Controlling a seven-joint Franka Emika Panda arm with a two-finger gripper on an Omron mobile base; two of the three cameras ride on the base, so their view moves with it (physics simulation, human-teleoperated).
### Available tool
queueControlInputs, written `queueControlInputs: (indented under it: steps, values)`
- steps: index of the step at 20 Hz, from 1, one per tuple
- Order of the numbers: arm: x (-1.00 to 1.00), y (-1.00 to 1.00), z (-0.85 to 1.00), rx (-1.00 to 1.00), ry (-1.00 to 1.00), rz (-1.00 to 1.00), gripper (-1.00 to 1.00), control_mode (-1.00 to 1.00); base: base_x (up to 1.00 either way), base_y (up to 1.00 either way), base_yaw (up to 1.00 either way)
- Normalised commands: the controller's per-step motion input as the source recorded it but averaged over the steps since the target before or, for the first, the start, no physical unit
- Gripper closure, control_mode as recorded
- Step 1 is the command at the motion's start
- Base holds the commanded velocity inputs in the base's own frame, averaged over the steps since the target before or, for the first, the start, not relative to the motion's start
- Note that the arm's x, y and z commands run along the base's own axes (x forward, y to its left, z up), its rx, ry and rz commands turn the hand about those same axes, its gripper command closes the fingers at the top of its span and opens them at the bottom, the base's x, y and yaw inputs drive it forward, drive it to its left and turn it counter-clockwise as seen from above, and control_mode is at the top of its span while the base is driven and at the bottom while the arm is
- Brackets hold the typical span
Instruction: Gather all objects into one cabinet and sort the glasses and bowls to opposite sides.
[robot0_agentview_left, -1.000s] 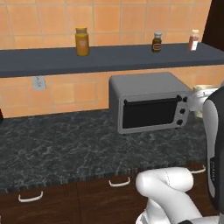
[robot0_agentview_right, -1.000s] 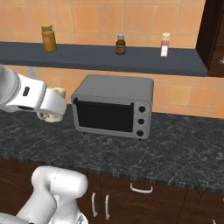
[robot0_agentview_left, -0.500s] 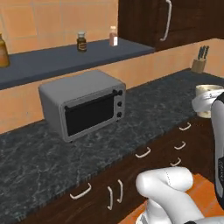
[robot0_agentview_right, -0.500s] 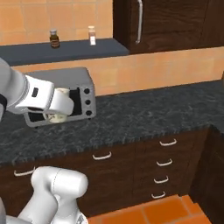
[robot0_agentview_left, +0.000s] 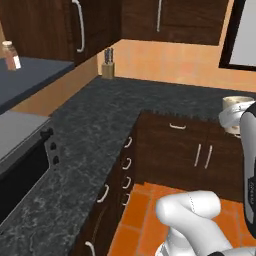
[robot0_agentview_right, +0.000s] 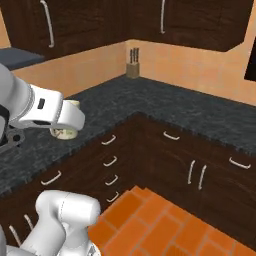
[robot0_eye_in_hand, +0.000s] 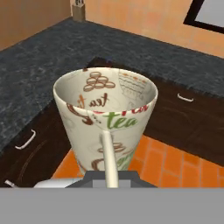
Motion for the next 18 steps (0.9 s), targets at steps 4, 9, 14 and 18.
queueControlInputs:
  steps: [4, 9, 14, 18]
  values:
    - [0.0, 0.0, 0.0, 0.0, 0.0, 0.0, 1.0, 1.0, 0.0, 0.0, -0.93]
    - [0.0, 0.0, 0.0, 0.0, 0.0, 0.0, 1.0, 1.0, 0.0, 0.0, -0.92]
    - [0.0, 0.0, 0.0, 0.0, 0.0, 0.0, 1.0, 1.0, 0.01, 0.0, -0.9]
    - [0.0, 0.0, 0.0, 0.0, 0.0, 0.0, 1.0, 1.0, 0.03, 0.0, -0.87]
